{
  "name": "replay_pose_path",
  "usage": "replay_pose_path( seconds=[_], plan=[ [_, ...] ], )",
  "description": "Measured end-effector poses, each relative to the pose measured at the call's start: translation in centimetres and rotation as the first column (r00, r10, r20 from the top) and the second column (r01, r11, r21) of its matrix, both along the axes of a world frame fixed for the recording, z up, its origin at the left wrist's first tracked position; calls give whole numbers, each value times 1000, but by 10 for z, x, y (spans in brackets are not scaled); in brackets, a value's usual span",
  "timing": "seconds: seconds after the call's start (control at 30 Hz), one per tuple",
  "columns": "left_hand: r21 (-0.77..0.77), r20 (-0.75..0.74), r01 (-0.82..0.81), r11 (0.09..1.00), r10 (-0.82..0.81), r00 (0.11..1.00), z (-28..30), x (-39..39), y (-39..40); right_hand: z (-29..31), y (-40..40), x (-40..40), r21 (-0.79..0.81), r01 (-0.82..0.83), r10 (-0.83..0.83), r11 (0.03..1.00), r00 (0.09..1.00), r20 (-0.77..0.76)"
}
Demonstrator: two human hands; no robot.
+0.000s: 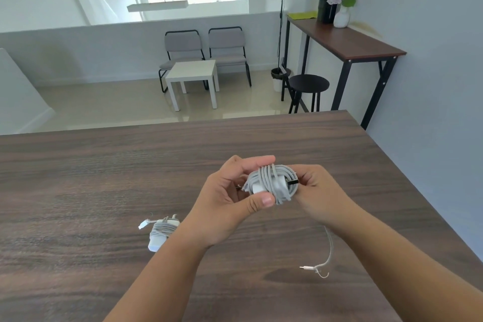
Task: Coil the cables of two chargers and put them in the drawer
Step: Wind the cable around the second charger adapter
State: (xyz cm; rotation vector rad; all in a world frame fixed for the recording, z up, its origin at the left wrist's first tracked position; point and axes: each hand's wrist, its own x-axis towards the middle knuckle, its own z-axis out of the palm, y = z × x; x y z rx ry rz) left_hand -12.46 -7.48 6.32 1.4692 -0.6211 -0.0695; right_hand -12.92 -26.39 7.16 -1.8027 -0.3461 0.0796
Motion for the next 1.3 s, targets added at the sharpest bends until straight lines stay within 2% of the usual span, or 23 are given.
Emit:
replay_pose_path(
  seconds=[0.1, 0.2, 0.27, 0.33, 0.4, 0.5, 0.73, 1.0, 1.3],
  plan=[
    [81, 43, -36, 996, 33, 999, -6, 3, -2, -8, -2, -5, -276, 181, -148, 944, 979, 137],
    [102, 79, -118, 988, 110, 991, -9, 7, -3, -14, 1, -12, -335, 229, -167, 914, 965, 204],
    [83, 96, -168, 982, 160, 982, -8, 10, -4, -12, 3, -18, -226, 183, -147, 957, 975, 168],
    [56, 89, -202, 978, 196, 976, -7, 12, -6, -9, 7, -22, 44, 126, -128, 991, 991, 45],
    [27, 89, -221, 975, 218, 972, -7, 13, -7, -9, 9, -23, 277, 149, -132, 949, 988, -76],
    [-17, 81, -236, 971, 237, 968, -8, 12, -10, -6, 14, -22, 419, 184, -104, 889, 973, -207],
    [-101, 9, -235, 967, 237, 971, -4, 7, -12, -15, 10, -12, 528, 79, 69, 846, 964, -255],
    [-161, -40, -159, 974, 155, 987, 4, 0, -13, -19, 10, -6, 618, -6, 129, 786, 980, -154],
    [-166, -66, -197, 966, 189, 980, 0, -3, -21, -21, 9, -5, 643, 27, 110, 766, 979, -173]
  ],
)
